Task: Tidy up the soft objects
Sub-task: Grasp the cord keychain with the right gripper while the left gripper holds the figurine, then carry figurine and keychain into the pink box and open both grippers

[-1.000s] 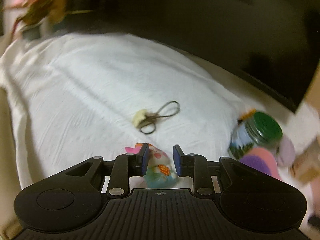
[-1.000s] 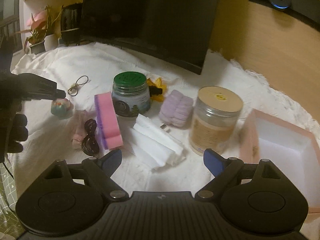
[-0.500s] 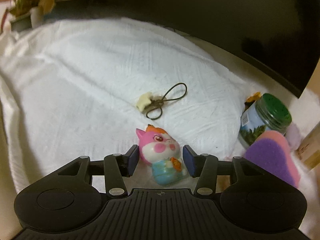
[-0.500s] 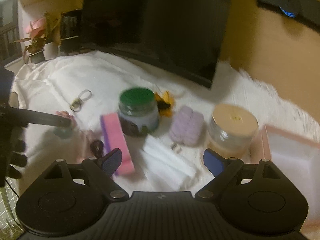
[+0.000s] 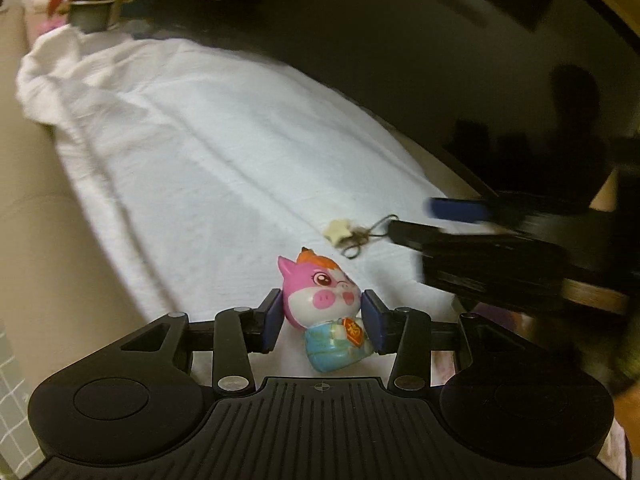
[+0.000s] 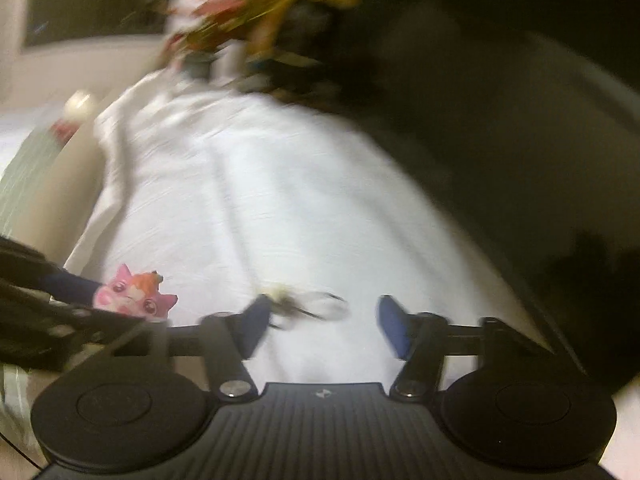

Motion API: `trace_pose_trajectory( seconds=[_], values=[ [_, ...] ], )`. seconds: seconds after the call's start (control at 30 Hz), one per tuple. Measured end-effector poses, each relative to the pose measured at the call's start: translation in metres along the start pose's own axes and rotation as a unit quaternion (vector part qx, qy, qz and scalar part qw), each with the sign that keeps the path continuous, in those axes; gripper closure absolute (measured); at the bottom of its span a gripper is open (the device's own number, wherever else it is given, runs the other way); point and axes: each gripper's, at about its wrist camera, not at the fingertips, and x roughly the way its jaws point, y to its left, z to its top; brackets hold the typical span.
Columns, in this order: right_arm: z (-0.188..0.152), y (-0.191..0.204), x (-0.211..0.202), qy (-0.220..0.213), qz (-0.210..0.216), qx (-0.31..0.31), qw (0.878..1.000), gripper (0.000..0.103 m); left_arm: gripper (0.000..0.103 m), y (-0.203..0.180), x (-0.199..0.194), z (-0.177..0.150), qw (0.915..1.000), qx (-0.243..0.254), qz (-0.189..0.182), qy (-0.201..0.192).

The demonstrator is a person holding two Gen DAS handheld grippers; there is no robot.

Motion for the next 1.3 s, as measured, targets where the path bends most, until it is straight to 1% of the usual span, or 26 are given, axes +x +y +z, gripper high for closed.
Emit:
trace_pose_trajectory(
  seconds=[0.07,0.1,0.2,0.3,0.37,0.4,0.5,0.53,0.6,0.63,0.67,0.8,0.9,0.97,1.07,1.1,1.2,1.3],
  values=[
    [0.01,0.008,0.022,0.018,0.006,-0.016,1.0,0.064,0.056,0.01,-0.006,-0.001,0.9999,-0.013,-0.003,0.0],
    [0.013,0.01,0.032,0.028,0.007,-0.02,0.999,0.065,0.056,0.014,-0.009,-0.002,0.9998,-0.019,-0.006,0.003],
    [0.017,0.014,0.059,0.05,0.008,-0.03,0.998,0.067,0.056,0.024,-0.011,-0.005,0.9992,-0.031,-0.02,0.017],
    [0.008,0.021,0.07,0.062,0.004,-0.052,0.997,0.069,0.056,0.03,-0.011,-0.009,0.9987,-0.04,-0.023,0.021],
    [0.001,0.03,0.074,0.059,-0.001,-0.078,0.995,0.07,0.056,0.034,-0.01,-0.011,0.9983,-0.047,-0.025,0.023],
    [-0.003,0.037,0.075,0.056,-0.011,-0.099,0.993,0.07,0.056,0.035,-0.009,-0.011,0.9983,-0.048,-0.025,0.023],
    [-0.007,0.053,0.08,0.039,-0.036,-0.142,0.988,0.078,0.056,0.034,-0.008,-0.007,0.9981,-0.048,-0.034,0.019],
    [-0.008,0.054,0.08,0.038,-0.04,-0.144,0.988,0.079,0.056,0.034,-0.006,-0.006,0.9979,-0.05,-0.036,0.019],
    [-0.006,0.054,0.077,0.038,-0.039,-0.131,0.99,0.085,0.056,0.035,-0.005,0.0,0.9978,-0.056,-0.034,0.015],
    [-0.004,0.052,0.071,0.035,-0.034,-0.12,0.992,0.094,0.056,0.035,-0.005,0.003,0.9978,-0.056,-0.034,0.012],
    [-0.002,0.05,0.061,0.03,-0.029,-0.109,0.993,0.095,0.056,0.035,-0.005,0.007,0.9979,-0.056,-0.032,0.008],
    [0.006,0.036,0.022,0.002,-0.014,-0.071,0.997,0.095,0.056,0.03,0.001,0.021,0.9984,-0.053,-0.019,0.002],
    [0.011,0.011,-0.01,-0.006,0.008,-0.002,1.0,0.095,0.056,0.017,0.008,0.03,0.9989,-0.043,-0.018,0.0],
    [0.011,-0.009,-0.033,-0.01,0.018,0.043,0.999,0.095,0.056,0.001,0.015,0.036,0.9993,-0.029,-0.023,0.001],
    [0.006,-0.046,-0.069,-0.02,0.016,0.105,0.994,0.095,0.056,-0.028,0.023,0.044,0.9993,-0.003,-0.038,-0.001],
    [0.003,-0.058,-0.081,-0.03,0.018,0.124,0.992,0.095,0.056,-0.039,0.026,0.047,0.9989,0.007,-0.046,-0.003],
    [-0.009,-0.096,-0.125,-0.047,-0.007,0.16,0.986,0.095,0.056,-0.076,0.036,0.058,0.9963,0.04,-0.075,-0.008],
    [-0.03,-0.131,-0.17,-0.059,-0.055,0.176,0.981,0.095,0.056,-0.117,0.046,0.069,0.9926,0.065,-0.102,-0.01]
  ],
)
